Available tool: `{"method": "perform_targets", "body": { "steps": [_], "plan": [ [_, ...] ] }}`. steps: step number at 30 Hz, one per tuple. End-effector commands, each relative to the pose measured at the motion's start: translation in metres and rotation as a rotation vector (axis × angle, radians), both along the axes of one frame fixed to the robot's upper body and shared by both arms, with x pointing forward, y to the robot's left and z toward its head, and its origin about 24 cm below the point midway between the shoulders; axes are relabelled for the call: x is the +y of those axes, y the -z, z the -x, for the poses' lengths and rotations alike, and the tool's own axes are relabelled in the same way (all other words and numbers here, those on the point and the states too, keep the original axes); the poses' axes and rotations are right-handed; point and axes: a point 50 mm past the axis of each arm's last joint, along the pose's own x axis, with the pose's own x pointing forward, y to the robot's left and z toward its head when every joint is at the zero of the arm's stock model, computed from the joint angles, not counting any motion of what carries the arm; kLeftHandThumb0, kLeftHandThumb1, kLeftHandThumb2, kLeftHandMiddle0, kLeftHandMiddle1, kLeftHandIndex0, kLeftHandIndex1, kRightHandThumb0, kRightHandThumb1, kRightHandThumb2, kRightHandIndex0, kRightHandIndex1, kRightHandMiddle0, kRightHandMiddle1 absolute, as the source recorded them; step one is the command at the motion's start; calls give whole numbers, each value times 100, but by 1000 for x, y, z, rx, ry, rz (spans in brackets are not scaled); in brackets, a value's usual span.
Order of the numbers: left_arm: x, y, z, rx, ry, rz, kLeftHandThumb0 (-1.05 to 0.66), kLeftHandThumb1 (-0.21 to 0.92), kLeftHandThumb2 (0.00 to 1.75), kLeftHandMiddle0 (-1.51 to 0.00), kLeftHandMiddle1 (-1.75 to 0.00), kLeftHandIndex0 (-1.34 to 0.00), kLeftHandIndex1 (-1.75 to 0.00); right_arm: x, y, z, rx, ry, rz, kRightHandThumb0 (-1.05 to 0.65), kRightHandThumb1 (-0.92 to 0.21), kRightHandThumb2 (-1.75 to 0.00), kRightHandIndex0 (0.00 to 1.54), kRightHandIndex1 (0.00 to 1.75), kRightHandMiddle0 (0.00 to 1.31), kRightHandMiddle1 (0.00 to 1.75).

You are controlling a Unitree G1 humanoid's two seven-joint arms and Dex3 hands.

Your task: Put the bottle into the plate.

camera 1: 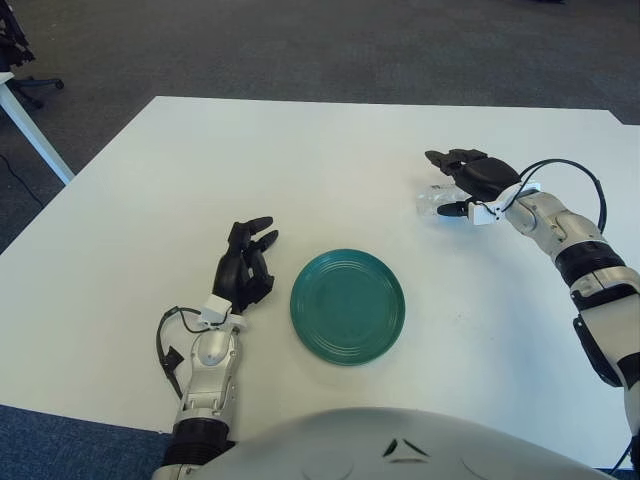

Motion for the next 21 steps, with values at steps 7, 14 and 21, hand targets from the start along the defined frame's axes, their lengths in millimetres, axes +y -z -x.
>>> {"method": "perform_targets", "body": {
  "steps": [7, 14, 21],
  "plan": [
    [6, 11, 21, 113, -17, -16, -75, 92, 96, -46, -43, -18, -104, 1, 10, 3, 10, 15, -34, -105, -92, -65, 0, 0, 0, 0],
    [4, 9, 23, 110, -19, 6, -75, 92, 97, -46, -42, -17, -105, 2, 16, 5, 25, 13, -41, -105, -92, -66, 0, 0, 0, 0],
    [3, 8, 24, 95, -13, 14, -75, 92, 96, -47, -43, -17, -106, 3, 22, 7, 53, 22, -48, -105, -92, -66, 0, 0, 0, 0]
  ]
}}
